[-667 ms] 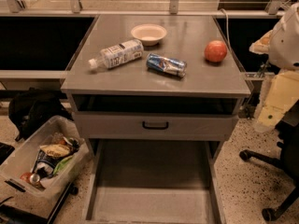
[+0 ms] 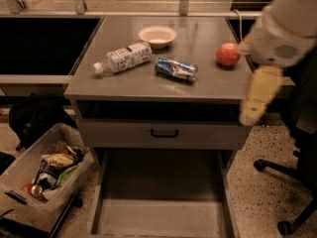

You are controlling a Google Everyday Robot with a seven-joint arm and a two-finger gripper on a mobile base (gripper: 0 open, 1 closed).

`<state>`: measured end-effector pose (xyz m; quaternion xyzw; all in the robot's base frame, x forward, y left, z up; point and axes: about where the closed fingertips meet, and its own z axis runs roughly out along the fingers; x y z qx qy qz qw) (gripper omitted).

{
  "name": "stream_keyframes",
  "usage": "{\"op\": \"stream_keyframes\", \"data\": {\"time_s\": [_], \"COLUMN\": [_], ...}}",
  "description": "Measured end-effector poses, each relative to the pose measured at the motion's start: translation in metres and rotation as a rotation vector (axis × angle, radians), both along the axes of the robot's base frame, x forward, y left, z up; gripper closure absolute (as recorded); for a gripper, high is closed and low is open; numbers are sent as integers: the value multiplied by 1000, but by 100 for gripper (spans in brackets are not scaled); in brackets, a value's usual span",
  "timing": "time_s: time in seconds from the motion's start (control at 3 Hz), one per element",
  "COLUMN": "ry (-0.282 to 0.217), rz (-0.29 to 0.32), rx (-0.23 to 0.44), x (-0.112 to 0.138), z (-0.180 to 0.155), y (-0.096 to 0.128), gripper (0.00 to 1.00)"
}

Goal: Place redbull can into middle drawer

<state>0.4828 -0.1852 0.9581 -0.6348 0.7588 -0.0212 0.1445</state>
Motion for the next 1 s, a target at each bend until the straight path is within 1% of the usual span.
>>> {"op": "stream_keyframes", "data": {"time_s": [0.33,0.67,1.0], "ry": [-17,-92,-132], "rz": [63,7,-30], "rx": [41,80,101], "x": [41,35,30], "z": [-8,20,36], "y": [35,13,-3], "gripper": [0,0,0]}}
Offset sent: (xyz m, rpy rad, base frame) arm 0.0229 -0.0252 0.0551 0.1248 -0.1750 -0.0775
